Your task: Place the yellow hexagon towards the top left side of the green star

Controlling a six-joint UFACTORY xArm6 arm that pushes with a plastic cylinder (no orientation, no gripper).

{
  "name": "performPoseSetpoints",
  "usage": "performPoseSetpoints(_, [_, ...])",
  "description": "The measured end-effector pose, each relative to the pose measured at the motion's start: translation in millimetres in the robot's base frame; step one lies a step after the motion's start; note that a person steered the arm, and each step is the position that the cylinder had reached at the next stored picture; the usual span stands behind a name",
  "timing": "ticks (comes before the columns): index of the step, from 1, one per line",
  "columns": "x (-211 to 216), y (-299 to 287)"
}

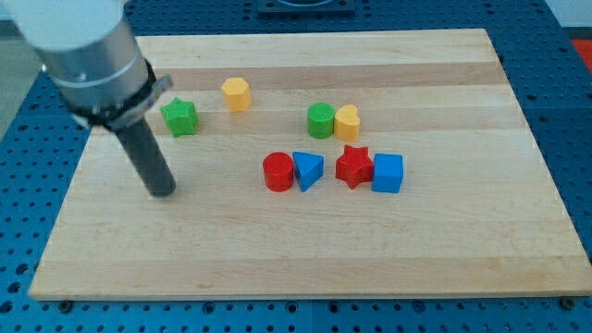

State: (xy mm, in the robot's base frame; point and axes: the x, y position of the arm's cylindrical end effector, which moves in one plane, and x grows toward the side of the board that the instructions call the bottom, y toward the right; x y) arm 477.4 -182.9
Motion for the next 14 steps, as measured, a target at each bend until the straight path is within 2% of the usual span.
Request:
performPoseSetpoints(1, [-37, 8])
performPoseSetpoints(3, [-61, 79])
performPoseSetpoints(5, [-132, 137])
performPoseSetpoints(7, [-143, 53])
performPoseSetpoints(9, [-156, 45])
performPoseSetpoints(10, [-182, 45])
performPoseSetpoints(13, [-165, 24])
performPoseSetpoints(14, [-150, 1])
